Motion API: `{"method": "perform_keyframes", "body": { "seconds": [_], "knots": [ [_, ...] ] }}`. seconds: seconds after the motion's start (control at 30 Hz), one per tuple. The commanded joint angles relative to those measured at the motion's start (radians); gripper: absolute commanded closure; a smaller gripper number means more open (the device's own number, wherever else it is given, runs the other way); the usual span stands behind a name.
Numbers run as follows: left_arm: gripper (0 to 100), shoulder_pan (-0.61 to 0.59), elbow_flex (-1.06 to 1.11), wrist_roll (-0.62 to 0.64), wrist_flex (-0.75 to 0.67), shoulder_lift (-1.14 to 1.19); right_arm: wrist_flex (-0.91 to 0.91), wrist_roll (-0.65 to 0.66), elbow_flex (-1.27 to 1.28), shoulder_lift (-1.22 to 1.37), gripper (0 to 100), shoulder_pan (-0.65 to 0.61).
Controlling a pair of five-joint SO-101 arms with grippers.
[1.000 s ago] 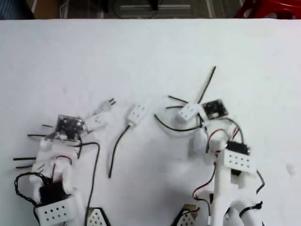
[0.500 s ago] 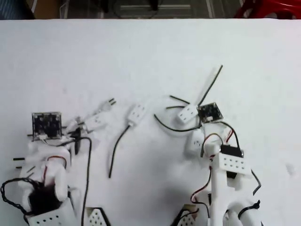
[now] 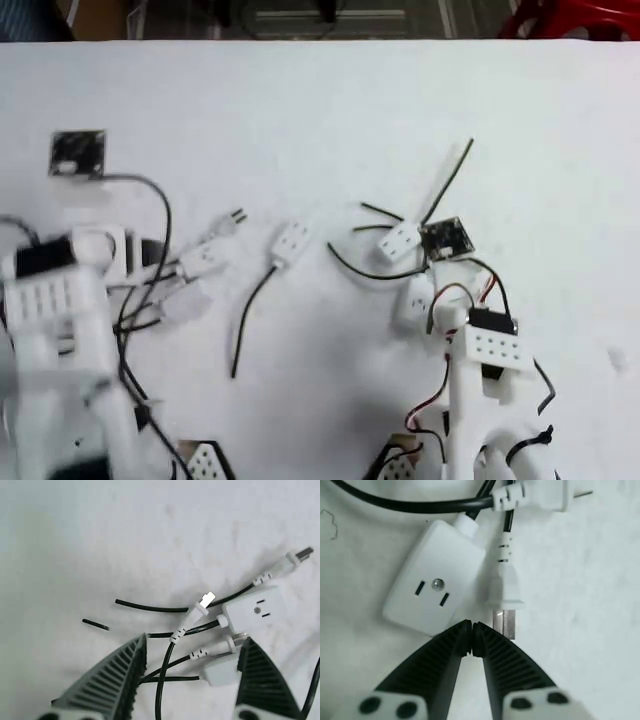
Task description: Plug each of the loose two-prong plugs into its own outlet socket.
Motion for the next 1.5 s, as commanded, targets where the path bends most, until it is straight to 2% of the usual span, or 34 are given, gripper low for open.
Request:
{"method": "perform_keyframes", "body": {
  "seconds": [0.0,0.2,0.4,0.6,0.8,1.17,1.3,1.47],
  "knots": [
    [71,0.015,-0.249,-0.224,0.101,0.335,-0.013,0.002,-0.005,-0.028,97.4,-0.008],
    [71,0.01,-0.562,-0.393,0.321,0.691,-0.024,0.002,-0.005,-0.028,97.4,-0.008],
    [71,-0.005,-0.856,-0.494,0.407,0.969,-0.025,0.002,-0.005,-0.028,97.4,-0.008],
    [71,-0.007,-1.019,-0.568,0.445,1.136,-0.025,0.002,-0.005,-0.028,97.4,-0.008],
    [71,-0.008,-1.063,-0.66,0.446,1.221,-0.025,0.002,-0.005,-0.028,97.4,-0.008],
    [73,-0.001,-1.062,-0.804,0.433,1.242,-0.025,0.002,-0.005,-0.028,97.4,-0.008],
    [78,-0.001,-1.069,-0.815,0.381,1.317,-0.025,0.002,-0.005,-0.028,97.4,-0.008],
    [79,0.004,-1.073,-0.815,0.338,1.389,-0.025,0.002,-0.005,-0.028,97.4,-0.008]
  ]
}}
